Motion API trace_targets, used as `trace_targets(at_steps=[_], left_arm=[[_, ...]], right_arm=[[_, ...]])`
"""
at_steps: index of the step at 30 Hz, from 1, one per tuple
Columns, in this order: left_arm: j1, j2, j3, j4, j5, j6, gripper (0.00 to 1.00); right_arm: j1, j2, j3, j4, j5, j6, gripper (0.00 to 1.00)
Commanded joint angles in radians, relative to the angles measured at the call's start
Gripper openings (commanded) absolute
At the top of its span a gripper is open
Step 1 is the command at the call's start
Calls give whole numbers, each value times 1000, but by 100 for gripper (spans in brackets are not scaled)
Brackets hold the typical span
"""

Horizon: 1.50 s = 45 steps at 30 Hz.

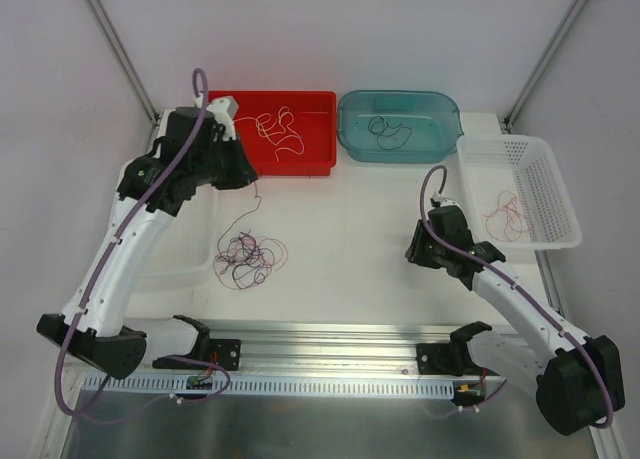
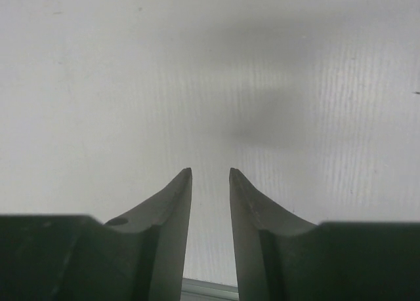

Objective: Untangle the cables

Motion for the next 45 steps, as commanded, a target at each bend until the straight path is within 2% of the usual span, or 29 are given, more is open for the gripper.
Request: trace_targets(at_steps=[1,8,10,12,13,15,17,19,20,21,23,25,30,33,37,40,45], left_arm=[[-163,43,16,113,91,-38,0],[-452,228,173,156,95,-11,1],[-495,287,209,157,99,4,7],[-535,328,235,161,95,11,18],[-543,336,238,161,95,15,30],[-551,347,220,161,82,15,39],[-551,338,165,161,47,8,59],[-551,302,88,161,-49,-8,72],[-551,289,59,161,-75,-11,85],[-549,257,28,161,-158,-22,90],[-534,204,-71,156,-223,-43,99],[-488,167,-181,151,-276,-106,99],[-358,84,-404,145,-310,-251,99],[-293,106,-492,170,-327,-256,99],[-265,195,-501,237,-340,-230,99],[-262,311,-452,260,-350,-213,97],[-285,544,-323,286,-231,-163,93]], right_arm=[[53,-24,39,25,-40,-48,34],[128,-116,37,52,32,-52,40],[127,-156,30,52,67,-54,42],[128,-211,22,45,90,-60,48],[128,-228,20,40,92,-65,50],[127,-265,20,28,95,-78,56],[128,-280,20,10,95,-89,60],[128,-288,19,0,87,-105,62],[132,-286,17,-4,86,-106,63],[132,-282,17,-3,75,-108,63],[135,-274,11,6,55,-112,64],[144,-260,8,17,41,-109,64],[174,-231,3,55,27,-105,65],[196,-201,0,72,14,-105,67],[228,-191,-3,80,11,-102,69],[247,-196,-6,77,14,-100,71],[267,-231,-7,46,40,-102,71]])
